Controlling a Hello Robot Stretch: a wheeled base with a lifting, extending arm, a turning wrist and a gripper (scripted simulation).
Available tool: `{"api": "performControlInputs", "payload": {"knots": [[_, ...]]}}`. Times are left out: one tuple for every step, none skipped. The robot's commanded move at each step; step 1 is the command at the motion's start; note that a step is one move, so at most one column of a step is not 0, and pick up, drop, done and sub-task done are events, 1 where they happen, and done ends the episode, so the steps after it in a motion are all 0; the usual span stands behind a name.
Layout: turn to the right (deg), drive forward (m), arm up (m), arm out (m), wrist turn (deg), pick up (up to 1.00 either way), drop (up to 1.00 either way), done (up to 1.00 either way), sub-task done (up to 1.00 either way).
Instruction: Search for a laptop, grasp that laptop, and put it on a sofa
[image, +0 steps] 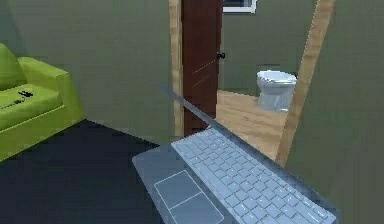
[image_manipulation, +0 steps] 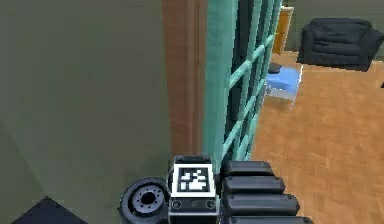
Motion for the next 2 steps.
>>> {"api": "performControlInputs", "payload": {"knots": [[15.0, 0.0, 0.0, 0.0, 0.0, 0.0, 0.0, 0.0, 0.0], [0.0, 1.0, 0.0, 0.0, 0.0, 0.0, 0.0, 0.0, 0.0]]}}
